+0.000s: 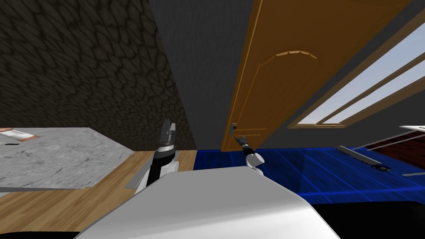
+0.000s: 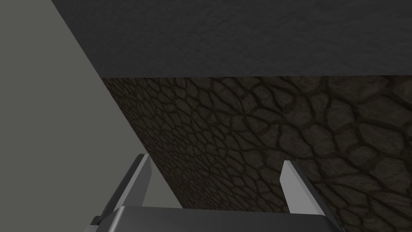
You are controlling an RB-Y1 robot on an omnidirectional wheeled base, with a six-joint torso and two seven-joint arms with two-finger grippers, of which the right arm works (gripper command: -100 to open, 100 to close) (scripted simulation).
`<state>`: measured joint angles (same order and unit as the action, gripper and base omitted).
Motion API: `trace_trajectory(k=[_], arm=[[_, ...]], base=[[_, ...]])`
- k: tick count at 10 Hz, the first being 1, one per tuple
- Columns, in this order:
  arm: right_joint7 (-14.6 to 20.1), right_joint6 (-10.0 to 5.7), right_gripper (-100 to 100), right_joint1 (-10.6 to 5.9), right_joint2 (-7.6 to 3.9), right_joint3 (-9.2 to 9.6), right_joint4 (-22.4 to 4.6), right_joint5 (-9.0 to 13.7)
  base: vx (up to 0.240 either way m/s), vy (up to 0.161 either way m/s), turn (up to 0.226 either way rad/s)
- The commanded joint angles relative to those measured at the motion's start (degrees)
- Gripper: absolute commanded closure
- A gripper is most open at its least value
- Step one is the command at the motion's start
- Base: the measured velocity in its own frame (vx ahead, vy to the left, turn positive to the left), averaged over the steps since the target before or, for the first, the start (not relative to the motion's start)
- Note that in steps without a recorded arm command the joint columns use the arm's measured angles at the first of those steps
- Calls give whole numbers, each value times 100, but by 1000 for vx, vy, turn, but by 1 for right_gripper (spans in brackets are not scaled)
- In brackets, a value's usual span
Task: Pull the door open
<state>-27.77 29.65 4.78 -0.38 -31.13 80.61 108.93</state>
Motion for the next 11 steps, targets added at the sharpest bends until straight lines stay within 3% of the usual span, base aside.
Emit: trace_trajectory(k=[1, 5, 6, 7, 9, 11], arm=[[-41, 112, -100, -42, 31, -55, -87, 174], [-134, 405, -100, -156, 147, -204, -316, 669], [-115, 353, -100, -134, 127, -180, -276, 590], [-126, 341, -100, -170, -60, -194, -300, 595], [-131, 314, -100, -200, -125, -203, -317, 587], [-138, 278, -100, -242, -75, -215, -341, 575]], base=[[38, -63, 61], [53, -63, 73], [22, -30, 19], [108, -25, 25], [163, -36, 22], [197, -25, 27]])
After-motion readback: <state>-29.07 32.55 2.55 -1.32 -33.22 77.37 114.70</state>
